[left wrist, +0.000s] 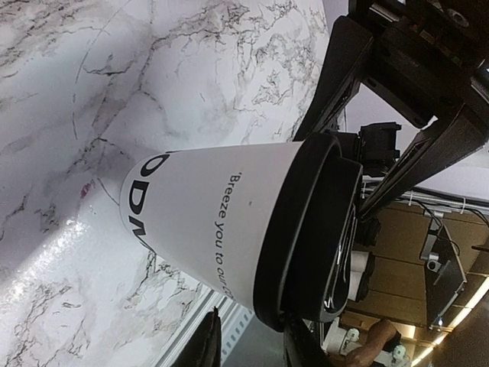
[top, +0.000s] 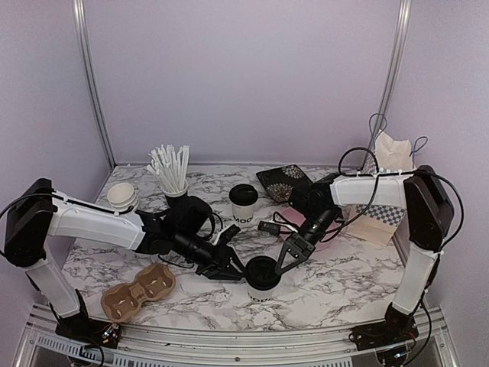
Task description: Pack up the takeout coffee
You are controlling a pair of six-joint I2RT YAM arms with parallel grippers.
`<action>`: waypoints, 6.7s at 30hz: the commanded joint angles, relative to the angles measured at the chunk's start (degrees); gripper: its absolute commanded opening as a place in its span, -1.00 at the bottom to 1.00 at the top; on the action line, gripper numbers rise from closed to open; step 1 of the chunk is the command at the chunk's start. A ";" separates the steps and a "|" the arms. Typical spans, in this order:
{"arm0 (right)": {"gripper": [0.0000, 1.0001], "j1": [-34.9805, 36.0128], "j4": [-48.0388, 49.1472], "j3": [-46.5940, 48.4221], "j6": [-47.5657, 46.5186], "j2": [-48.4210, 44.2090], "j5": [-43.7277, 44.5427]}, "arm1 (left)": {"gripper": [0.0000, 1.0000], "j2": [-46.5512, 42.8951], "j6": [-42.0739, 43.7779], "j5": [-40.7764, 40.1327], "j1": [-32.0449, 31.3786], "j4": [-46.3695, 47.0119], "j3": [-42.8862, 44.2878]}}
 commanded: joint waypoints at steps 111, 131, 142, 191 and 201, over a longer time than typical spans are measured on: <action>0.80 -6.33 13.42 8.87 4.79 -2.05 25.48 | 0.55 1.50 7.32 -33.55 2.09 -8.07 11.01; 0.85 2.72 14.97 16.55 10.09 8.30 42.97 | 0.55 -7.55 4.82 -38.74 4.77 -7.33 2.89; 0.89 -2.38 14.02 10.84 7.29 -0.14 32.80 | 0.81 4.76 18.37 -37.55 3.89 -8.41 12.29; 0.97 -11.71 11.06 8.78 2.49 -4.26 8.66 | 0.33 8.23 32.70 -20.01 0.29 19.18 2.25; 0.79 -11.76 9.99 9.09 1.08 -3.13 3.27 | 0.33 8.05 32.87 -18.68 0.03 20.57 2.29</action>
